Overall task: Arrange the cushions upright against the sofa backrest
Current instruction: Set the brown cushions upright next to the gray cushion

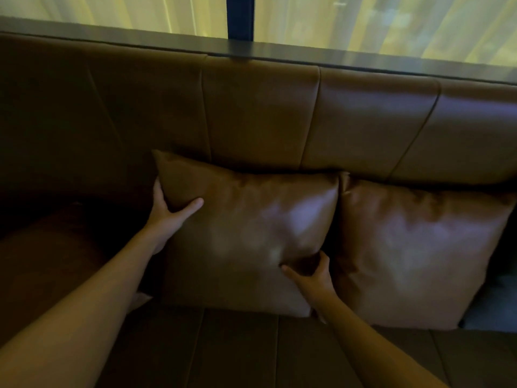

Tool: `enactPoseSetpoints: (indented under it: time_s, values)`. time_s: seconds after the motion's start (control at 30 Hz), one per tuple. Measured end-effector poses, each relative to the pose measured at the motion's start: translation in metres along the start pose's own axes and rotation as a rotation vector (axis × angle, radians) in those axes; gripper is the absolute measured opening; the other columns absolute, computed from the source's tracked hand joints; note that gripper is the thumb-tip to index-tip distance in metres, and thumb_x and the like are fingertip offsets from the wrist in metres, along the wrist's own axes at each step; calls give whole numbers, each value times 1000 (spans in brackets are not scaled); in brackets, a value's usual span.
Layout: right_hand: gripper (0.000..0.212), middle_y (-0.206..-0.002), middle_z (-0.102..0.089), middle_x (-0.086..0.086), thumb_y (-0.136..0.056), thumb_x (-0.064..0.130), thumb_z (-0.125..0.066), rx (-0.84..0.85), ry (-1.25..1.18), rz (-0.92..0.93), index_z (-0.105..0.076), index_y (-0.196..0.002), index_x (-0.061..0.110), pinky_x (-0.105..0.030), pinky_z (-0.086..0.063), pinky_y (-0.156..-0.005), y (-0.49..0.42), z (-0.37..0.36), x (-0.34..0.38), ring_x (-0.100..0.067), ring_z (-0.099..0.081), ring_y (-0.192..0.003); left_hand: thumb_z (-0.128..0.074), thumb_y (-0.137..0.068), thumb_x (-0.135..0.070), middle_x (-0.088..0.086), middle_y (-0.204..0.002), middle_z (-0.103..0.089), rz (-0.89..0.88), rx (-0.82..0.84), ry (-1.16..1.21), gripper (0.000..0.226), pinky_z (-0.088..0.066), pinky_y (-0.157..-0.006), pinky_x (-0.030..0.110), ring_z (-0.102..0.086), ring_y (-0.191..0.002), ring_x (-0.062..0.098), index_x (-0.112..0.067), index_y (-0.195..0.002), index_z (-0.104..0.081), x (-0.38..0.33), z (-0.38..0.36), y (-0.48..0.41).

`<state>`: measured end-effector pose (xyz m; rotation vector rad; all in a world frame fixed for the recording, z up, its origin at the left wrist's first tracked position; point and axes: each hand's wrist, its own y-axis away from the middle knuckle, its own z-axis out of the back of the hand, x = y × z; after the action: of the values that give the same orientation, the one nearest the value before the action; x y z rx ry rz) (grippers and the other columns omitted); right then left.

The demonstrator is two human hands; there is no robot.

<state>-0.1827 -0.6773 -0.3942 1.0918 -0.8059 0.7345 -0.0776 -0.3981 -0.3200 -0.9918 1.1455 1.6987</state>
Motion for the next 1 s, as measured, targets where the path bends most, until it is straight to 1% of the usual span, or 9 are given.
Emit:
enactPoseSetpoints:
  time_s: [0.23,0.33,0.4,0.47,0.6,0.77,0.87,0.93,1.0]
  values:
    - [104,-155,-32,-14,-79,28,-78,10,147,-102,-6,-154,17,-46,-38,-110,-11,-6,12,-36,-35,-141,-75,-76,-44,6,-160,-22,49,-57,-86,110,-30,-111,57,-27,-144,35,-40,-153,3,0,-4,-5]
    - [98,-149,-39,-18,-78,26,-78,5,176,-194,-14,-151,11,-49,-41,-108,-13,-6,26,-39,-41,-136,-73,-80,-42,7,-161,-21,99,-87,-95,105,-29,-111,56,-26,-144,36,-35,-155,0,-7,-4,3]
    - [97,-140,-47,-19,-73,35,-80,5,206,-220,-25,-147,7,-51,-48,-102,-12,-6,38,-39,-51,-124,-71,-83,-38,7,-161,-20,130,-78,-93,100,-29,-112,56,-25,-144,36,-34,-155,-2,-12,1,8]
    - [104,-141,-45,-20,-66,46,-79,-28,220,-233,-28,-147,5,-51,-48,-101,-7,-7,54,-40,-51,-124,-69,-85,-34,7,-162,-18,149,-46,-88,96,-29,-113,55,-24,-145,36,-33,-155,-4,-16,11,15]
    - [83,-154,-25,-19,-86,32,-68,-283,312,-92,-20,-150,9,-50,-37,-108,7,-15,85,-44,-39,-133,-67,-88,-34,6,-162,-18,185,-33,-95,89,-27,-113,51,-23,-146,33,-32,-155,-8,-25,47,29]
    - [73,-155,-29,-14,-84,18,-66,-412,439,176,-30,-147,15,-53,-33,-114,25,-69,119,-39,-34,-139,-62,-91,-37,8,-160,-23,190,-82,-77,78,-31,-111,47,-28,-144,32,-25,-155,-18,-28,114,44]
    - [73,-160,-21,-11,-85,15,-65,-347,507,323,-29,-149,15,-52,-33,-115,45,-119,133,-33,-30,-144,-60,-92,-37,9,-159,-24,176,-116,-82,75,-32,-110,46,-29,-143,32,-22,-154,-22,-18,157,49]
    - [70,-159,-23,-12,-87,17,-63,-187,505,395,-30,-148,12,-51,-33,-115,56,-154,134,-34,-31,-143,-61,-91,-39,9,-158,-26,177,-151,-86,73,-34,-109,46,-31,-142,32,-22,-152,-24,-7,186,49]
    - [71,-157,-26,-11,-88,21,-62,-19,457,375,-28,-149,13,-51,-33,-115,70,-190,138,-34,-33,-141,-61,-91,-40,9,-157,-27,188,-191,-77,72,-37,-104,43,-34,-140,33,-23,-152,-26,6,215,49]
